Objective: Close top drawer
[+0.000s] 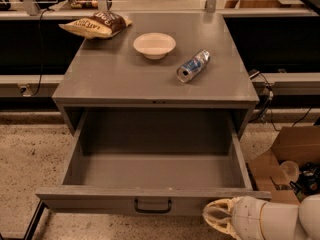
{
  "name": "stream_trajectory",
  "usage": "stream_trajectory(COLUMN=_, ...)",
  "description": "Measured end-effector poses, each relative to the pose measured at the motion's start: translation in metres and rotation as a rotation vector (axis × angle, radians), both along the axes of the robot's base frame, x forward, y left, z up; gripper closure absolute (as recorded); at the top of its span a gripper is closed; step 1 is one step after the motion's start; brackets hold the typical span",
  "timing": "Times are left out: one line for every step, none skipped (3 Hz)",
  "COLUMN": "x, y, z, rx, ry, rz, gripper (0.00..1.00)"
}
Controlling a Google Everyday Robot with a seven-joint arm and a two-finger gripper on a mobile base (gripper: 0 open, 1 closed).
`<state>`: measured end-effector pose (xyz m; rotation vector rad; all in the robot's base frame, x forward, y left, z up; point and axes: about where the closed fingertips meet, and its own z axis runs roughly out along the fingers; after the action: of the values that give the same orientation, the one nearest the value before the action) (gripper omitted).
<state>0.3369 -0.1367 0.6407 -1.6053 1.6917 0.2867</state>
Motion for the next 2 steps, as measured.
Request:
stream_trajectory(x=0.004, y=0.005, z=-0.001, rx=-0.018, ry=0.005, rz=0.013, gripper=1.0)
stream_trajectory(x=0.019, y=0.006, z=-0.002, rx=-0.036, ry=0.002, rz=0.0, gripper=1.0)
